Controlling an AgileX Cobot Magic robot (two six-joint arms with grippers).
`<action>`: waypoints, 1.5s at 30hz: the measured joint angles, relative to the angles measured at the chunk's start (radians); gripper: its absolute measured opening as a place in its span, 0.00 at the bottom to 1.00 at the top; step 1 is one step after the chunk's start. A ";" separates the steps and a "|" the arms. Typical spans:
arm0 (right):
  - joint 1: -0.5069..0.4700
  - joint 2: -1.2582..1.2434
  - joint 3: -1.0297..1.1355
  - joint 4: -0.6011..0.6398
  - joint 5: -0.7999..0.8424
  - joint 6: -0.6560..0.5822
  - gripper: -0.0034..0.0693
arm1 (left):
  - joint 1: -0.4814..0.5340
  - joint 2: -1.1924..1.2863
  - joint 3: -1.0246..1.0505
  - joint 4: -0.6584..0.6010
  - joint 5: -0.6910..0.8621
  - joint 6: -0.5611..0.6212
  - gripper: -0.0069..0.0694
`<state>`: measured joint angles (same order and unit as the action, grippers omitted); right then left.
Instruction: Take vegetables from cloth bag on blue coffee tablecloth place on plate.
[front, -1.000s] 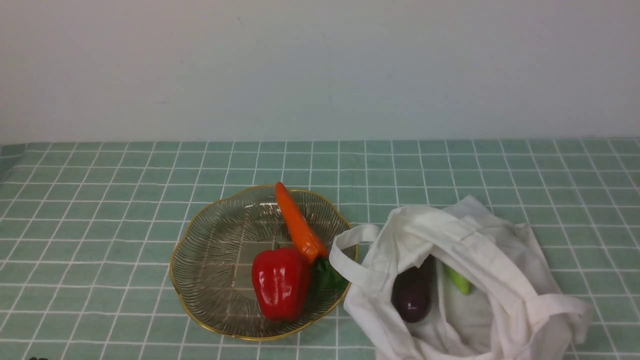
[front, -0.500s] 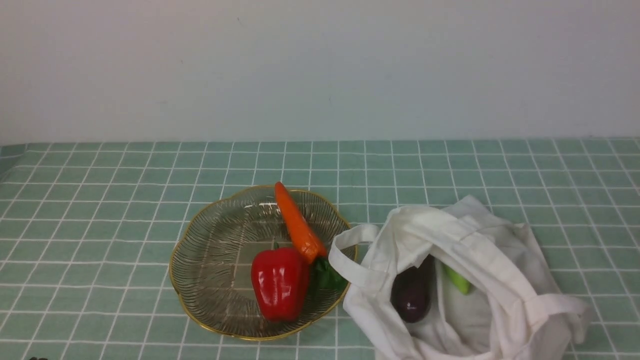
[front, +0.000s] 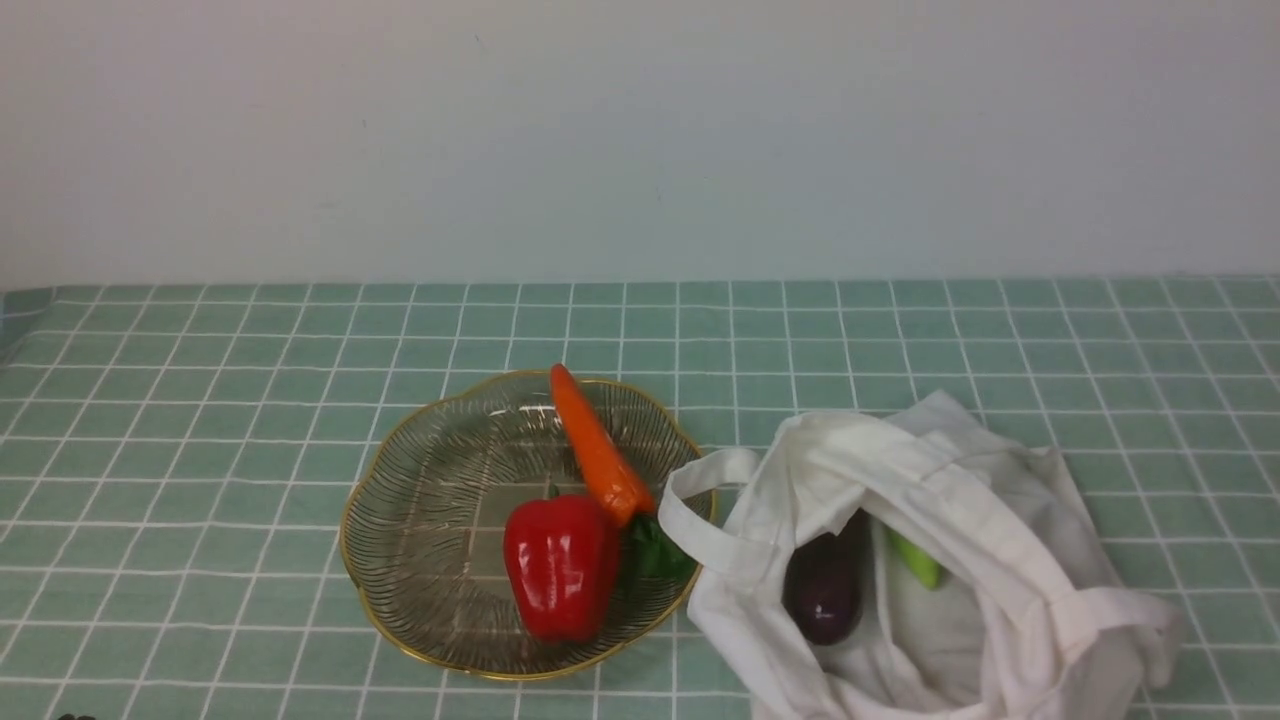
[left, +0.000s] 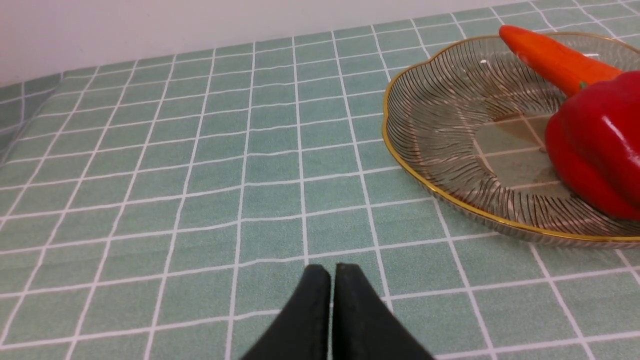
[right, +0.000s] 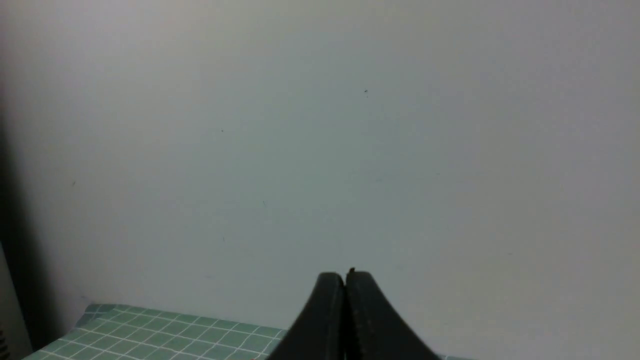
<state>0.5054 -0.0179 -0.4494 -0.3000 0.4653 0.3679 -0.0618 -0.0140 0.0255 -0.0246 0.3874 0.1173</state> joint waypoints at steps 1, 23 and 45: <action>0.000 0.000 0.003 0.012 -0.014 -0.003 0.03 | 0.000 0.000 0.000 0.000 0.000 0.000 0.08; -0.223 0.000 0.111 0.376 -0.014 -0.431 0.03 | 0.000 0.000 0.000 0.000 0.000 0.000 0.08; -0.528 0.003 0.468 0.379 -0.066 -0.432 0.03 | 0.000 0.000 0.000 0.000 0.000 0.000 0.08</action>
<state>-0.0223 -0.0146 0.0182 0.0789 0.3991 -0.0645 -0.0618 -0.0140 0.0255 -0.0246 0.3873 0.1173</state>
